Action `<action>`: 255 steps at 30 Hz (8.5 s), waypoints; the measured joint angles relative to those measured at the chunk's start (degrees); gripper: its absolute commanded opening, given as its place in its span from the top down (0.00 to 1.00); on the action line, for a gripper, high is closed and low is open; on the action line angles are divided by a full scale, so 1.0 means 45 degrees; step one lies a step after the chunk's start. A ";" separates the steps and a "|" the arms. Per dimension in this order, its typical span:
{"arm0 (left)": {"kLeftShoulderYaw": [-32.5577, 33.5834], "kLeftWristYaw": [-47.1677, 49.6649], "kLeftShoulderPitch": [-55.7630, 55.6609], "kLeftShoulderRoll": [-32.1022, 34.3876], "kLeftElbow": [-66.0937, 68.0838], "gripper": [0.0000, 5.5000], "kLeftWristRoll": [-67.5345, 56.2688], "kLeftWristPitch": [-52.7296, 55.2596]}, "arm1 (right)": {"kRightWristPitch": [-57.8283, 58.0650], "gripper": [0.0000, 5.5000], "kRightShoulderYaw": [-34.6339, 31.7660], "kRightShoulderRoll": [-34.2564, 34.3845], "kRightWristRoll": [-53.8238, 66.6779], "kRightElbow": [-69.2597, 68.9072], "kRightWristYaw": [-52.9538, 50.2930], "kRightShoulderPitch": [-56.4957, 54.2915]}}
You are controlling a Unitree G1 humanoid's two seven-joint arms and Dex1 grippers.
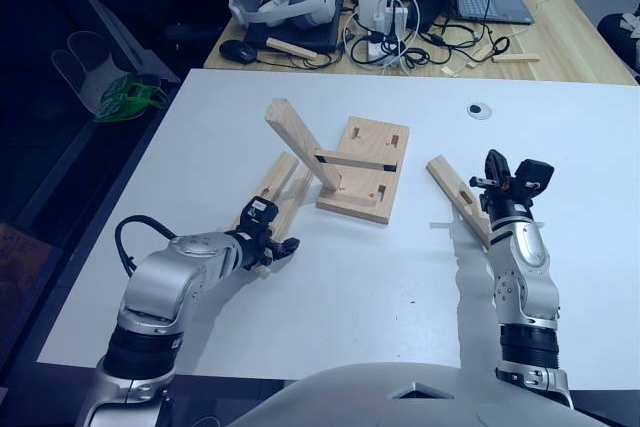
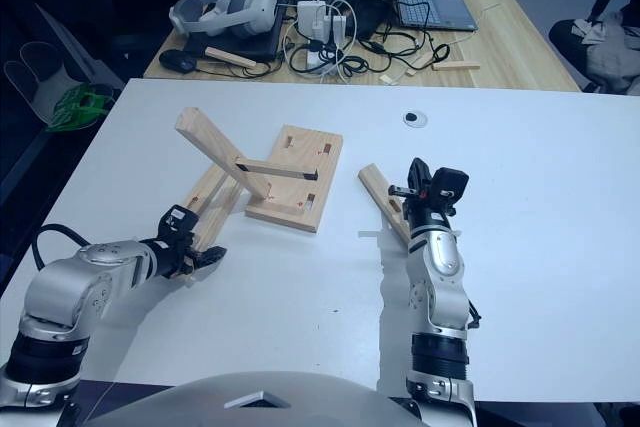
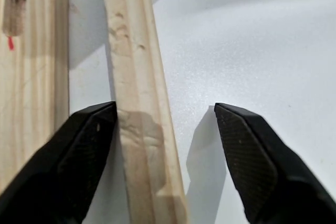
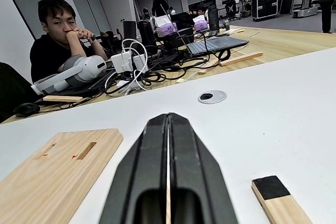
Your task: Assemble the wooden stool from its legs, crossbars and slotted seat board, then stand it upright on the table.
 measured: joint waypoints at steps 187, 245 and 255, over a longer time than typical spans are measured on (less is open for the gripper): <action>-0.2360 -0.1932 -0.2536 -0.1810 0.5011 0.07 0.6188 -1.0011 | 0.3824 0.81 -0.1083 -0.1272 0.6633 0.3681 0.3000 -0.5590; -0.1544 -0.2962 -0.1953 -0.1784 0.4775 0.07 0.4187 -1.1607 | 0.6325 0.81 0.0410 -0.2720 0.3770 0.1676 0.5103 -0.5133; -0.1669 -0.2646 -0.2060 -0.2041 0.5087 0.07 0.4249 -1.1938 | 1.0000 0.82 0.0336 -0.3312 0.3961 0.5234 0.5048 -0.9482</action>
